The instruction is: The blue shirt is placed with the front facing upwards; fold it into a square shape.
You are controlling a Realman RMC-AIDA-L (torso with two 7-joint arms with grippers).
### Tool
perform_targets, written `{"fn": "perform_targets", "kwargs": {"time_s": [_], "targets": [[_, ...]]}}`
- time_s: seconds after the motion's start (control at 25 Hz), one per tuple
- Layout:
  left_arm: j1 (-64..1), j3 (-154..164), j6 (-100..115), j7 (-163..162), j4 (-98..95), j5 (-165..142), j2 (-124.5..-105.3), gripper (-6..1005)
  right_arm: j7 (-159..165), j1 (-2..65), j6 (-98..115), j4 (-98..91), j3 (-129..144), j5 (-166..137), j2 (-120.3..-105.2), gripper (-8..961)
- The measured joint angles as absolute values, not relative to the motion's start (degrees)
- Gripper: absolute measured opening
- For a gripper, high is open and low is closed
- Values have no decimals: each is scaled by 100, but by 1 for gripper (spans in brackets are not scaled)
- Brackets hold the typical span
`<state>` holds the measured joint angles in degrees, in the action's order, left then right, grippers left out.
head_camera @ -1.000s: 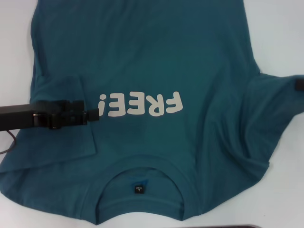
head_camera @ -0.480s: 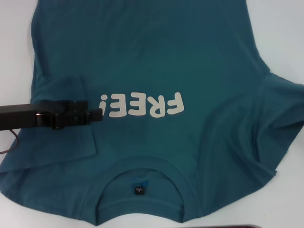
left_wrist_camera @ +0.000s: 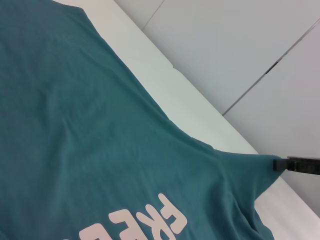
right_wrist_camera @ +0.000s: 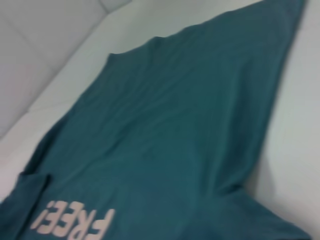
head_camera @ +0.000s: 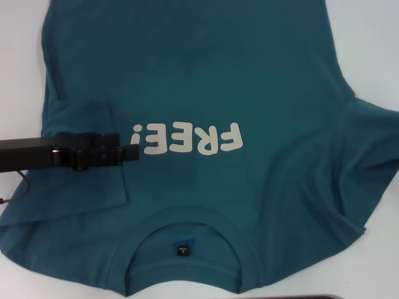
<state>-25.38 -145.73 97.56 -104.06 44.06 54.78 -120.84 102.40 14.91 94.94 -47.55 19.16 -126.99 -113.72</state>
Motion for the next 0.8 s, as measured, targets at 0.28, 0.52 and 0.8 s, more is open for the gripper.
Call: {"fn": "perform_targets", "kwargs": {"time_s": [0.28,0.52,0.8], "targets": [[-2546,-14573,9754,-10406,4403,5475,-12085,875,10211,1733,9986,-4755,1920,-12672,-11372,12],[-2554,-14572,9723,-10406,4403,5464,-12085,875,10209,2113,10214,-4733,2012,-12691,-11444,11],[-2553,-14581,9712,-10406,4403,5466,-12084,875,10211,2579,10140,-4660,2458,-12715,-11622,20]]}}
